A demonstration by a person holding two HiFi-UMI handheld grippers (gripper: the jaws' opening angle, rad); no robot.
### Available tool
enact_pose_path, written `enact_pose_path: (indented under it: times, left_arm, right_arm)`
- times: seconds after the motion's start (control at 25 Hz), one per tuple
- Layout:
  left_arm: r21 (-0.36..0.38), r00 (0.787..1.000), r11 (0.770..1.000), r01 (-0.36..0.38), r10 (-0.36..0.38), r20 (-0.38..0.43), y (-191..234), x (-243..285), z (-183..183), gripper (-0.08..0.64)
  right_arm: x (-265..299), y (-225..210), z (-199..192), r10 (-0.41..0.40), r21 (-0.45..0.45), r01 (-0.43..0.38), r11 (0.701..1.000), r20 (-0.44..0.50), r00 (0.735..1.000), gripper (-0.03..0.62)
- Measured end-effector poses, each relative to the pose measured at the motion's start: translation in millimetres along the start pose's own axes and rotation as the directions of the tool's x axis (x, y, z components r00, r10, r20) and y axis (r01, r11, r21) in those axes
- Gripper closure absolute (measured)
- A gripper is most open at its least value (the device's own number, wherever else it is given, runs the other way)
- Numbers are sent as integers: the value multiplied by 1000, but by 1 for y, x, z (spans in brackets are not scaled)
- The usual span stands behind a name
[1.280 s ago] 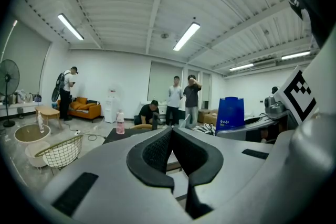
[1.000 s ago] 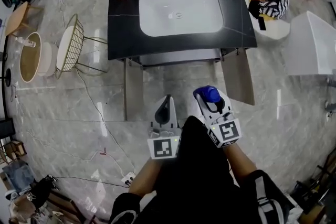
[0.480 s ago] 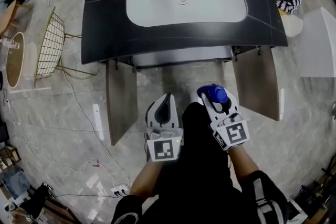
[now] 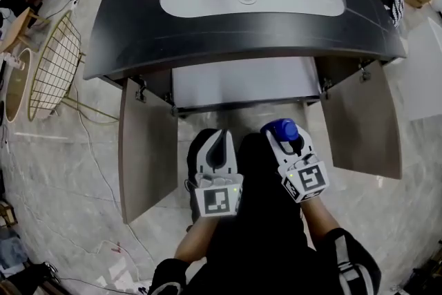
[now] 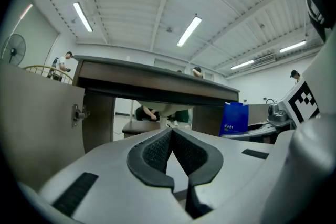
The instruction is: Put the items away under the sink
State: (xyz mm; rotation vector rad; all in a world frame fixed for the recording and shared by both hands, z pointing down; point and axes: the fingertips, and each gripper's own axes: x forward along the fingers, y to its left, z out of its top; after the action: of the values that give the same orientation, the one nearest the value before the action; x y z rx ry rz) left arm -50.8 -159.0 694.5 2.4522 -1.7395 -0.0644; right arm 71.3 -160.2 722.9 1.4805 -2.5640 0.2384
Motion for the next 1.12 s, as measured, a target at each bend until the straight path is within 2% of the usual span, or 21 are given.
enact_pose_path:
  times: [0.16, 0.28, 0.52, 0.68, 0.76, 0.96, 1.12]
  left_arm:
    - [30, 999, 1000, 5, -6, 36, 3, 3, -11, 546]
    - [72, 999, 997, 19, -21, 30, 7, 2, -12, 546]
    - [42, 998, 999, 28, -31, 61, 27, 11, -7, 546]
    - [32, 999, 999, 25, -27, 40, 39, 18, -6, 546]
    - [29, 999, 999, 32, -32, 22, 40, 20, -5, 545]
    - [-13, 998, 999, 43, -42, 41, 35, 29, 5, 545]
    - [-25, 998, 999, 37, -36, 42, 36, 34, 6, 546]
  right_arm:
    - [11, -5, -14, -14, 6, 14, 1000, 4, 1000, 436]
    - [12, -2, -19, -27, 20, 27, 999, -15, 1000, 436]
    - [46, -3, -34, -23, -23, 22, 999, -17, 1000, 436]
    - [74, -13, -41, -34, -37, 34, 999, -16, 999, 436]
    - [87, -21, -45, -40, -35, 39, 999, -15, 999, 436]
    - [121, -45, -62, -65, -32, 65, 997, -19, 998, 436]
    - [146, -57, -77, -67, -76, 64, 995, -26, 997, 436]
